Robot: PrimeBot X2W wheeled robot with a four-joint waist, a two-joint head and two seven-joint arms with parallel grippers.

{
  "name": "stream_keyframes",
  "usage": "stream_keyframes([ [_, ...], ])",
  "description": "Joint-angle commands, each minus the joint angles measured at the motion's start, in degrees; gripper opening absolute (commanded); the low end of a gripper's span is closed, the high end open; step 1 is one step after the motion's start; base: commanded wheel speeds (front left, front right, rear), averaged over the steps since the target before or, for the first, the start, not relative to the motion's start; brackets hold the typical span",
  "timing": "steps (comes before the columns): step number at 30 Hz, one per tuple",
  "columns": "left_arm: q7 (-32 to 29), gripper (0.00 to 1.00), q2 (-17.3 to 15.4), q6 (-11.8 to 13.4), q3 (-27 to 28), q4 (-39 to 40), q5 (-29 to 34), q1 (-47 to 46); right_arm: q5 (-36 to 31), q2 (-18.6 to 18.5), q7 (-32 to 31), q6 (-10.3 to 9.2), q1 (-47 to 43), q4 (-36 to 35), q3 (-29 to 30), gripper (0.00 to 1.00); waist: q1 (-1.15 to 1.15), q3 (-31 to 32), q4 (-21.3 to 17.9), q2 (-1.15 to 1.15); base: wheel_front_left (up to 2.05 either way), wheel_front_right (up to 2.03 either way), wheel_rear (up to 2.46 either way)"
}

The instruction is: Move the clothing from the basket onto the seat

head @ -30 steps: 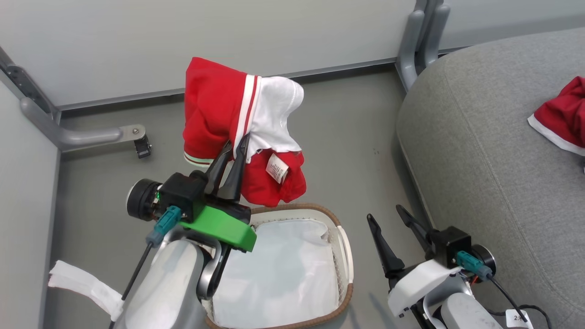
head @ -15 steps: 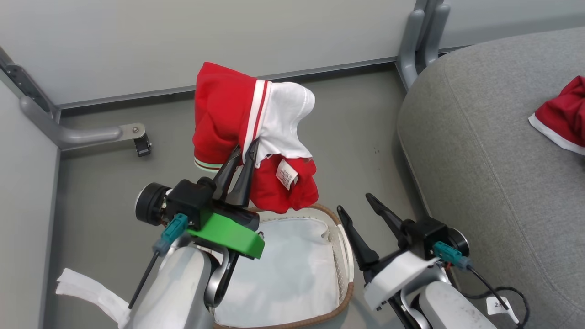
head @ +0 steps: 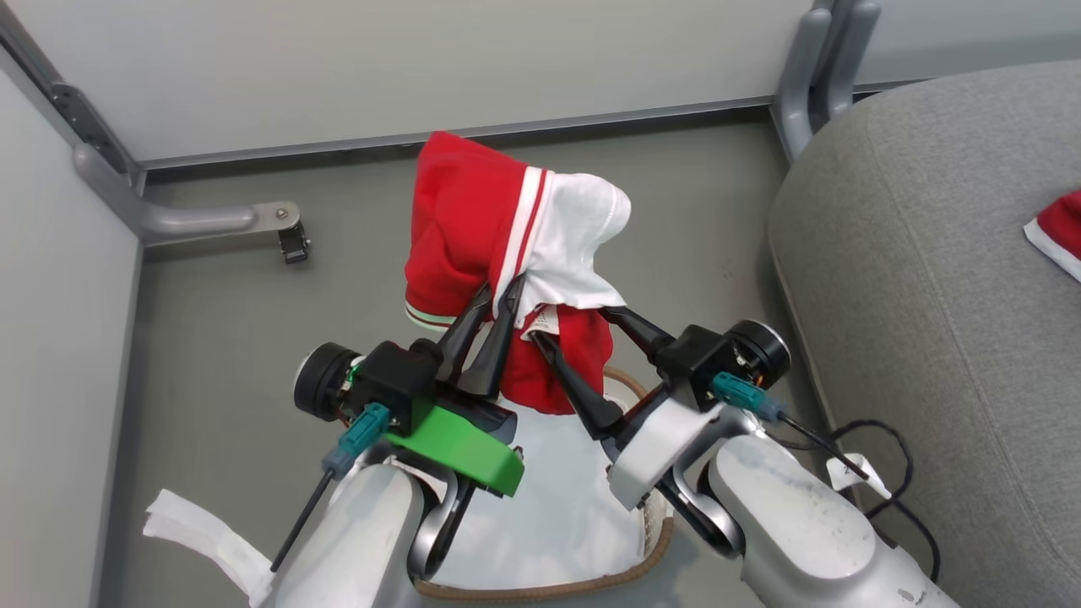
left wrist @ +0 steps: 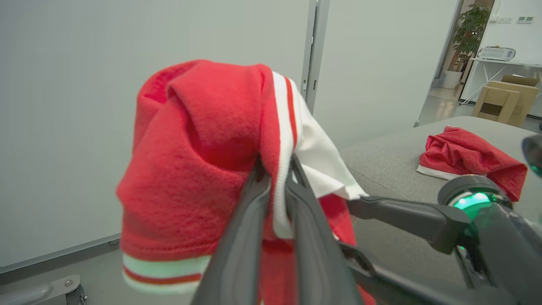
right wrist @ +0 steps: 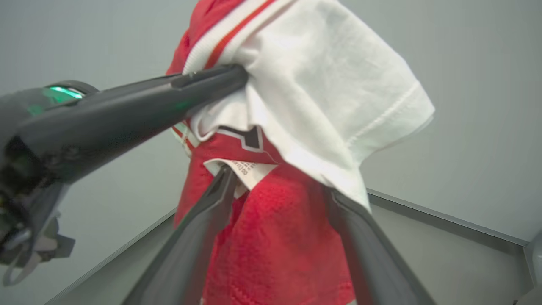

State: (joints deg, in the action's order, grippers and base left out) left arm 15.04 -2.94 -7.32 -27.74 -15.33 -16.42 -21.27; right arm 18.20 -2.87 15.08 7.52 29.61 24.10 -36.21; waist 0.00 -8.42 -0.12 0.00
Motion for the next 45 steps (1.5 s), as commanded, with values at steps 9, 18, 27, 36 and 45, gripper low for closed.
stream_keyframes([
  [9,0.2,0.0,-0.01,-0.27,-3.87,0.73,-3.05,-1.74,-1.24,-0.18,0.12,-0.06,4.99,5.92,-2.21,1.0,0.0,-0.34,2.57,0.0,0.0,0.0,0.0],
  [18,0.19,0.0,-0.02,-0.28,-6.97,0.18,-4.69,-1.88,1.61,-0.18,0.12,-0.06,7.21,7.81,-3.51,0.0,0.0,-0.31,4.07,0.0,0.0,0.0,0.0],
  [27,0.12,0.72,-0.02,-0.28,-5.45,-0.3,-4.25,-1.13,-0.2,-0.15,0.12,-0.06,4.96,5.7,-0.44,0.0,0.0,-0.64,3.13,0.0,0.0,0.0,0.0],
  [36,0.13,1.0,-0.04,-0.28,-3.71,-0.45,-2.58,-0.6,-1.67,-0.18,0.12,-0.06,2.47,1.69,3.02,0.0,0.0,-1.46,-1.81,0.0,0.0,0.0,0.0],
  [45,0.13,1.0,-0.22,-0.27,-1.96,-1.29,-0.09,-1.97,-1.89,-0.15,0.12,-0.06,0.61,-0.74,6.0,0.0,0.0,-3.68,-11.93,0.0,0.0,0.0,0.0],
])
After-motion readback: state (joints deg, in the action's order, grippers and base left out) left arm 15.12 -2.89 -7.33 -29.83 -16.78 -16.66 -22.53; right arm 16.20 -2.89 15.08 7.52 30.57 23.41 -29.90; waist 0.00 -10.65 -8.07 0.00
